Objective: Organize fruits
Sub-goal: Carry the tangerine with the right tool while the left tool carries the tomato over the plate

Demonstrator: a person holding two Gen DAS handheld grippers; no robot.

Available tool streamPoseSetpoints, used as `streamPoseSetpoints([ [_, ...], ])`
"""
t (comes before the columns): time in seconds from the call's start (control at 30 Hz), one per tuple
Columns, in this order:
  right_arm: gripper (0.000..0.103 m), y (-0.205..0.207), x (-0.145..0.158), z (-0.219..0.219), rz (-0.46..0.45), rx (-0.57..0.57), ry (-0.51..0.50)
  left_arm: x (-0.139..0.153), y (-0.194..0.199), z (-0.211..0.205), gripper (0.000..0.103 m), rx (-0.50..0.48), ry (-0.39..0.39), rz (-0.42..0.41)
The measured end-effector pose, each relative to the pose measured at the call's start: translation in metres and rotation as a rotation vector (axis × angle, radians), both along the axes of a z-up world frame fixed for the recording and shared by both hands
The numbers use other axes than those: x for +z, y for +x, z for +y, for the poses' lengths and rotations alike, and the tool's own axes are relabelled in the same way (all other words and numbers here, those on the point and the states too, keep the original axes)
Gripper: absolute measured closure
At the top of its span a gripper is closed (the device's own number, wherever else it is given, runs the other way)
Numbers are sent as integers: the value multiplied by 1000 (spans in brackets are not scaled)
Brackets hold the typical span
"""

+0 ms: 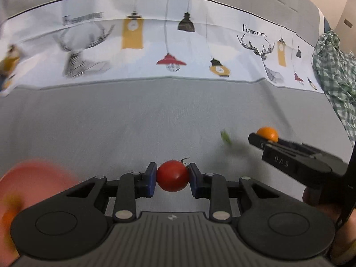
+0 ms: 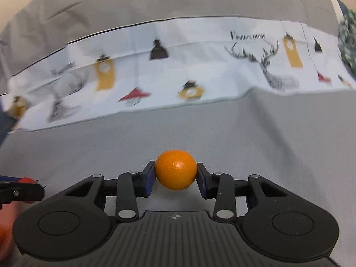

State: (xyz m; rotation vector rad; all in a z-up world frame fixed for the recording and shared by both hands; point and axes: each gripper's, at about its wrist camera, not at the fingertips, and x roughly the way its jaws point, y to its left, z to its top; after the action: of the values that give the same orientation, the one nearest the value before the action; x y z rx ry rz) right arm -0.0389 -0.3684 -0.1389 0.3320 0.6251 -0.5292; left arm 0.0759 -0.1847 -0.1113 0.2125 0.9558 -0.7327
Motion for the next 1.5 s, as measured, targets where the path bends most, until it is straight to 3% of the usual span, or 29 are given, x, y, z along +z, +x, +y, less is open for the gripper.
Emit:
streamPoseSetpoints([
  [0.23, 63, -55, 41, 109, 11, 128, 121, 41, -54, 95, 69, 110, 127, -3],
  [0.47, 63, -88, 87, 195, -41, 297, 61, 72, -98, 174, 69, 208, 119, -57],
  [0.7, 63, -114, 103, 254, -55, 409, 24, 87, -135, 219, 69, 263, 104, -86],
  [1.2, 63, -137, 125, 278, -100, 440, -46, 107, -165, 234, 69, 260, 61, -146],
  [1.5, 63, -129, 119, 277, -86, 452, -22, 104, -155, 244, 69, 288, 84, -129],
])
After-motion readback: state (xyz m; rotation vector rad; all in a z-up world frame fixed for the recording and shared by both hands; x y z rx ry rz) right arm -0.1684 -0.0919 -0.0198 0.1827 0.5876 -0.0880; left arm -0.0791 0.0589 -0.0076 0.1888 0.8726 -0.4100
